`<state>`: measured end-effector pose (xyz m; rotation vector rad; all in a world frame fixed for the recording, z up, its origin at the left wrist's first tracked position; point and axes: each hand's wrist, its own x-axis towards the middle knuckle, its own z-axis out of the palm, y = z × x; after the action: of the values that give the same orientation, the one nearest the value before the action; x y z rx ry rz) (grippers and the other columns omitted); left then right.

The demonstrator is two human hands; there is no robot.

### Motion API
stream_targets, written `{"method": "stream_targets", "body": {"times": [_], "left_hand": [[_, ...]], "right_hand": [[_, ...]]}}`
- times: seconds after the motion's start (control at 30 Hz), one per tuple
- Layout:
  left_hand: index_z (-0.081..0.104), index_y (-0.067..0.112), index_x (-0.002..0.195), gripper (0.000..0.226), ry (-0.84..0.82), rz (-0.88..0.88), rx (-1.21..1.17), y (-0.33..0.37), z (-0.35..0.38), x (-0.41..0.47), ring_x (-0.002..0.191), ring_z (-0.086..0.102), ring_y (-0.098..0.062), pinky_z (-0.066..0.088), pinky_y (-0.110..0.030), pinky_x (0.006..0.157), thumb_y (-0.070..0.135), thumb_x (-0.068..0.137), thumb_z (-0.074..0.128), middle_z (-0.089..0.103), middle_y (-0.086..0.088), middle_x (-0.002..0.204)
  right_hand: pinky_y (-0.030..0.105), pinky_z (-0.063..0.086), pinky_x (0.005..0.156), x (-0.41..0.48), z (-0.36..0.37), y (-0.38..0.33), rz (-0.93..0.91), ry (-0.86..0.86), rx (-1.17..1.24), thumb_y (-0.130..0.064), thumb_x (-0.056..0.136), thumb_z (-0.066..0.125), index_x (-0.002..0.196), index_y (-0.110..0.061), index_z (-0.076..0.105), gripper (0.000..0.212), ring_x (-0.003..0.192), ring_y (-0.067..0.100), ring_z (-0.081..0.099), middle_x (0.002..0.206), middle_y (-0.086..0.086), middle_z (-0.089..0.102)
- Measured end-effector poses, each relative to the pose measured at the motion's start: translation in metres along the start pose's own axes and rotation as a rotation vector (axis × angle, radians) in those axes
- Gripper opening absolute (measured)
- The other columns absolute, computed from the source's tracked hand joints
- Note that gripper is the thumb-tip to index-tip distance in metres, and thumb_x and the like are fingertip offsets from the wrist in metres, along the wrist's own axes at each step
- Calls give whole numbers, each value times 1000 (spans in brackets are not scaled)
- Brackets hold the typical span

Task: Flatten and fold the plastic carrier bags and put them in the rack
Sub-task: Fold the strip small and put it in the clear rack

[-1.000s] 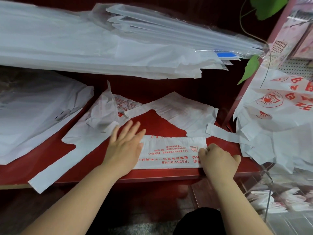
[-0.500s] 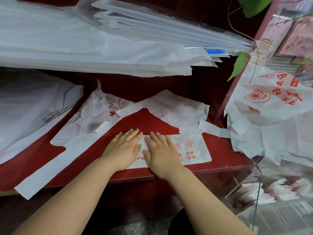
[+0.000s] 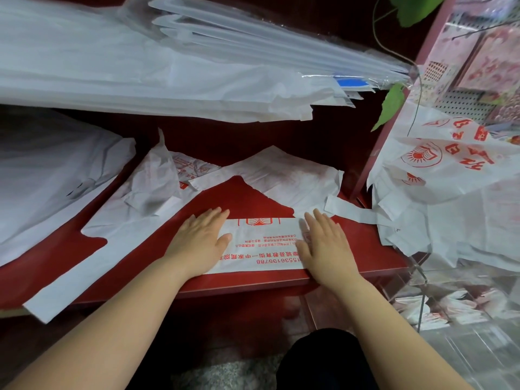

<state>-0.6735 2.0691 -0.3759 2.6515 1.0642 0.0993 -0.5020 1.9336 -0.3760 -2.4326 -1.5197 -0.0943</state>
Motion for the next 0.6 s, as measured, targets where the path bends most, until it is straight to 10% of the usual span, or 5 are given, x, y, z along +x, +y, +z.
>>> {"method": "stream_targets", "body": {"times": [0.07, 0.17, 0.33, 0.43, 0.6], "left_hand": [[26, 16, 141, 48, 74, -17, -76, -1, -3, -6, 140, 16, -16, 4, -28, 113, 32, 97, 37, 14, 3, 154], [38, 20, 132, 43, 57, 17, -101, -10, -7, -22, 137, 21, -11, 8, -25, 111, 43, 95, 36, 23, 8, 150], [8, 48, 137, 129, -149, 74, -37, -44, -19, -64, 131, -11, 9, -8, -13, 106, 102, 20, 3, -11, 34, 135], [-11, 54, 127, 111, -146, 154, 69, -59, -17, -87, 121, -25, 18, -23, 0, 93, 101, 29, 13, -23, 35, 132], [34, 37, 134, 74, 209, 393, 180, -70, 4, -107, 111, 41, -12, 17, -21, 104, 55, 68, 63, 45, 9, 122]], "right_hand": [[40, 47, 86, -12, 4, 4, -84, 220, -10, -25, 82, 45, 102, -5, 63, 34, 97, 33, 60, 106, 16, 64], [28, 33, 77, -32, 9, 6, -227, 352, -19, -32, 80, 43, 76, -15, 65, 28, 84, 17, 46, 78, 0, 66], [31, 30, 97, -37, 1, -3, -225, 141, -31, -60, 92, 5, 92, -19, 69, 76, 114, 27, 56, 104, -3, 69], [36, 6, 112, -22, -4, -10, -186, -127, -23, -78, 66, -18, 132, -26, 46, 105, 142, 17, 14, 146, -10, 35], [40, -4, 112, 10, -6, -32, -197, -288, -52, -46, 98, 17, 143, -33, 26, 47, 142, 18, -2, 154, -11, 13]]}}
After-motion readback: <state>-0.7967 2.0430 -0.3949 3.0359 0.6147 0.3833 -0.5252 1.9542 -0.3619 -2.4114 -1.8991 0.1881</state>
